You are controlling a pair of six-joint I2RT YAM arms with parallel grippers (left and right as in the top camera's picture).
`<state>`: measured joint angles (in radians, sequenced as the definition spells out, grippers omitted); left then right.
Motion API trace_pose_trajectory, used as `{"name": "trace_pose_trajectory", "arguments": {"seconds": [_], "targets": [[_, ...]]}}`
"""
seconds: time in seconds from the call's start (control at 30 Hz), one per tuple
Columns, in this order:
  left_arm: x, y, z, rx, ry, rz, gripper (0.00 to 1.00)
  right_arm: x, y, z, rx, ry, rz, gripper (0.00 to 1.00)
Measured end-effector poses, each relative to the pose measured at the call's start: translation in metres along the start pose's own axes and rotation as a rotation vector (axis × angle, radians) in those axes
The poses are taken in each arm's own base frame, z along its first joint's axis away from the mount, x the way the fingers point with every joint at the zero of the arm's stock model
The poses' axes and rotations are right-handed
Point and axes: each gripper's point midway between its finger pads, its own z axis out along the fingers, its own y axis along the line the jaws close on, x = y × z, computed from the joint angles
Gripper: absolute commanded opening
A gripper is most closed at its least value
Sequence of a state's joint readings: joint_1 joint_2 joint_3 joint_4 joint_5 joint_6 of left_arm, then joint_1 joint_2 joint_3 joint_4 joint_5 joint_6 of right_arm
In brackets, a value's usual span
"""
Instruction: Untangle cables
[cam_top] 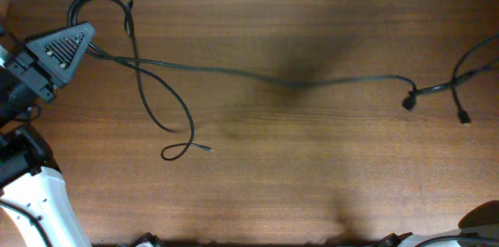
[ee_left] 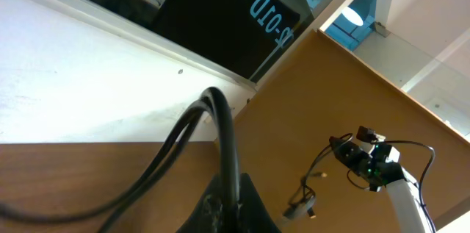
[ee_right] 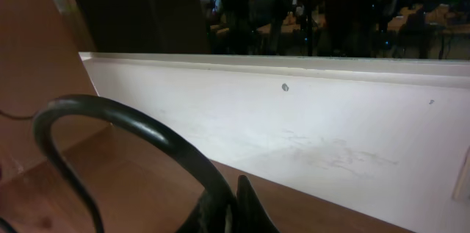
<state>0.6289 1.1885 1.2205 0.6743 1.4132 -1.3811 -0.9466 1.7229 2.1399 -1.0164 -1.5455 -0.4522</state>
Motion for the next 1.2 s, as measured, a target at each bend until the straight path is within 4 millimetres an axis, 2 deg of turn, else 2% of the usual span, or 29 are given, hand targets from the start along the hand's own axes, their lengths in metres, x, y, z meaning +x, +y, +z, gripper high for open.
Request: {"name": "trace_pose_trajectory", "arguments": {"seconds": [0.2,0.3,0.4,0.5,0.7,0.8,0.9,0.97,1.0,1.13,1.2], "targets": [[-0.001,0.001,-0.001,-0.004,-0.007,0.0,0.0,0.0,-0.001,0.0,0.007,0.002,0.0,0.04],[-0.014,0.01,-0.016,-0.059,-0.071,0.006,0.0,0.001,-0.009,-0.009,0.05,0.007,0.001,0.04],[-0.034,0.022,-0.04,-0.138,-0.174,0.015,0.0,0.001,-0.019,-0.028,0.115,0.003,0.002,0.04],[-0.045,0.028,-0.052,-0.175,-0.238,0.002,0.0,0.002,-0.024,-0.033,0.138,0.005,0.006,0.04],[-0.045,0.034,-0.054,-0.177,-0.242,-0.041,0.0,0.009,-0.036,-0.035,0.177,0.025,0.02,0.04],[-0.031,0.027,-0.037,-0.124,-0.159,-0.073,0.0,0.019,-0.046,-0.037,0.246,0.062,0.064,0.04],[-0.012,0.012,-0.007,-0.03,-0.058,-0.095,0.0,0.04,-0.061,-0.044,0.368,0.138,0.147,0.04],[0.01,-0.009,0.025,0.076,0.039,-0.107,0.0,0.058,-0.08,-0.058,0.519,0.219,0.207,0.04],[0.016,-0.02,0.035,0.12,0.065,-0.086,0.0,0.058,-0.095,-0.067,0.615,0.224,0.247,0.04],[0.026,-0.036,0.047,0.18,0.1,-0.063,0.0,0.065,-0.125,-0.097,0.876,0.214,0.389,0.06],[0.027,-0.037,0.049,0.186,0.105,-0.063,0.0,0.063,-0.141,-0.117,1.019,0.215,0.377,0.06]]}}
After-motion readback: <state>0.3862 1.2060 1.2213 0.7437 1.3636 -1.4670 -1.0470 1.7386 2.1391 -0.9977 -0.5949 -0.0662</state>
